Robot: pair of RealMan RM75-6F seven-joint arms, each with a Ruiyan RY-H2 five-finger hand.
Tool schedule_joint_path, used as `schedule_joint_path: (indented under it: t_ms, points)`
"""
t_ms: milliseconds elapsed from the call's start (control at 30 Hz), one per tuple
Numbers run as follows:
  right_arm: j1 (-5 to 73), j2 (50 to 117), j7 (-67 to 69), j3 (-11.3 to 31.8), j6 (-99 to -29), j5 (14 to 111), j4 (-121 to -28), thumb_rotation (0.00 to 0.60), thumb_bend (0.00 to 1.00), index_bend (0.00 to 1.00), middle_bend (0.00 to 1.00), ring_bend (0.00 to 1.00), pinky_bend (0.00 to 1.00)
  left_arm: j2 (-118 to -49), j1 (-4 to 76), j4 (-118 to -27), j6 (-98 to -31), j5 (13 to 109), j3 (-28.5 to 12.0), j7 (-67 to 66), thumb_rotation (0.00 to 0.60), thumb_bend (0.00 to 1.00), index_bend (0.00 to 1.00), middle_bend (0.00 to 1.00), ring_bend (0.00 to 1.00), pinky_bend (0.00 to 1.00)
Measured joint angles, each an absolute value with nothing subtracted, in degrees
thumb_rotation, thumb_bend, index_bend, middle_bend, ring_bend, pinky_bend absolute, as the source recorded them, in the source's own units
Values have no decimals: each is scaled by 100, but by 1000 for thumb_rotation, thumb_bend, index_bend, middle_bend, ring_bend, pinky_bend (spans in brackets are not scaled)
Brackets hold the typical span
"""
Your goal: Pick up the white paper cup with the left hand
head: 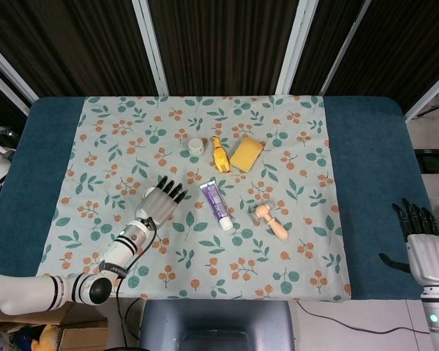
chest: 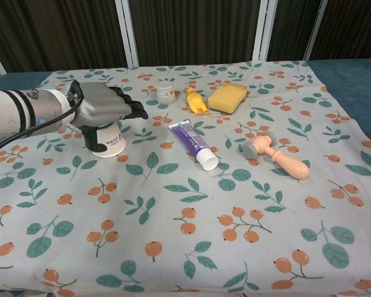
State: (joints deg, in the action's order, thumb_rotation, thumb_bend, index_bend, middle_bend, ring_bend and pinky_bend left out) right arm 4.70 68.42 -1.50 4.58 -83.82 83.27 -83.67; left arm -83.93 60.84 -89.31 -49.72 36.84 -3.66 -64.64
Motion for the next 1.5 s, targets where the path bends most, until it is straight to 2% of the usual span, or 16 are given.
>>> schedule_joint_path:
  t_ms: [133, 300, 500, 667, 900, 1100, 1333, 1500]
  points:
    - [478, 6863, -165, 446, -8335, 8313, -8348, 600, 217, 0, 0, 0, 0, -8474, 6267, -8906, -5230, 3088, -247, -6814, 600, 318, 1, 3, 0, 0]
    - [481, 6870, -167, 462, -8304, 8261, -8342, 600, 217, 0, 0, 0, 0, -8552, 6468, -8838, -5396, 2738, -119, -6959, 600, 356, 65, 80, 0, 0]
    - [506, 6864, -177, 489, -8235, 8202, -8362, 600, 217, 0, 0, 0, 0, -8601, 6469, -8658, -5344, 3022, -42, -6655, 600, 432, 220, 218, 0, 0]
    - [510, 6813, -166, 510, -8217, 8160, -8432, 600, 217, 0, 0, 0, 0, -8645, 6431, -8480, -5305, 3231, 41, -6408, 600, 447, 336, 316, 18, 0]
    - [505, 6717, -224, 541, -8237, 8133, -8569, 600, 217, 0, 0, 0, 0, -8603, 6318, -8398, -5369, 3751, 34, -5934, 600, 449, 376, 359, 61, 0]
    - [529, 6729, -296, 527, -8202, 8153, -8618, 600, 217, 0, 0, 0, 0, -8442, 6114, -8517, -5369, 4147, -191, -4956, 600, 444, 383, 364, 72, 14]
    - [552, 6754, -316, 552, -8154, 8078, -8611, 600, 217, 0, 0, 0, 0, -8277, 5650, -8494, -5138, 4784, -562, -2740, 600, 437, 397, 370, 96, 53]
    - [572, 6777, -288, 552, -8079, 8032, -8563, 600, 218, 0, 0, 0, 0, -8308, 5271, -8215, -4863, 5283, -716, -1088, 600, 436, 395, 367, 75, 71]
